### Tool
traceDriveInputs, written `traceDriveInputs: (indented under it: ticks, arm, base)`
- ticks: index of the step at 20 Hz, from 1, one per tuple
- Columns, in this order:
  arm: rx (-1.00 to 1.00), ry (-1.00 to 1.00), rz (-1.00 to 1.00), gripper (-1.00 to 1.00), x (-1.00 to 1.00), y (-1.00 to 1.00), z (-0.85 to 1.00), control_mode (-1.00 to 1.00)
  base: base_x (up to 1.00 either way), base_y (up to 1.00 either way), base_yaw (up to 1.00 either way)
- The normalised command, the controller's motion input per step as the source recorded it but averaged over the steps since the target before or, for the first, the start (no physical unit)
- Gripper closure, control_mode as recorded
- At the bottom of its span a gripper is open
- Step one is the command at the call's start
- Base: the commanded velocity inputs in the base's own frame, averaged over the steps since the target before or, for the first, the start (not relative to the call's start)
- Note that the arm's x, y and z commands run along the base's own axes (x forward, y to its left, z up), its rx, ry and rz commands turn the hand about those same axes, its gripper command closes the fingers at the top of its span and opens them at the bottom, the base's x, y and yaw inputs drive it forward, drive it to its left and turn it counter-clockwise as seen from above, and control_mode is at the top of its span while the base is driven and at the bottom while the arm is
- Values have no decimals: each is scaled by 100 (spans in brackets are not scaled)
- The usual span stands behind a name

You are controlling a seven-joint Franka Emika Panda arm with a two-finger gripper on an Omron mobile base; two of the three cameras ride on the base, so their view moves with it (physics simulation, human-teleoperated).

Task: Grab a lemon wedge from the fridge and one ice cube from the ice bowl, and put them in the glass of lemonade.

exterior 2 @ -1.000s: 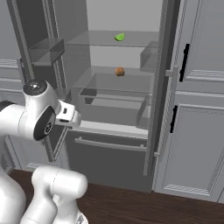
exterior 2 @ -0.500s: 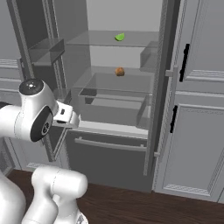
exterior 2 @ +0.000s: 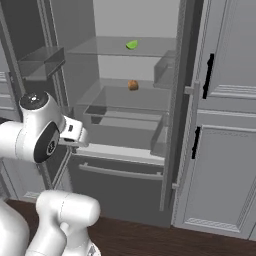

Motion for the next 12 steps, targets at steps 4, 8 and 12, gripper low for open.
traceDriveInputs:
  ticks: [4,8,12]
  arm:
    - [0,0,0,-100,0,0,0,100]
    - [0,0,0,-100,0,0,0,100]
    - [0,0,0,-100,0,0,0,100]
  base:
    - [75,-51,0]
    - [95,-22,0]
    - [97,0,0]
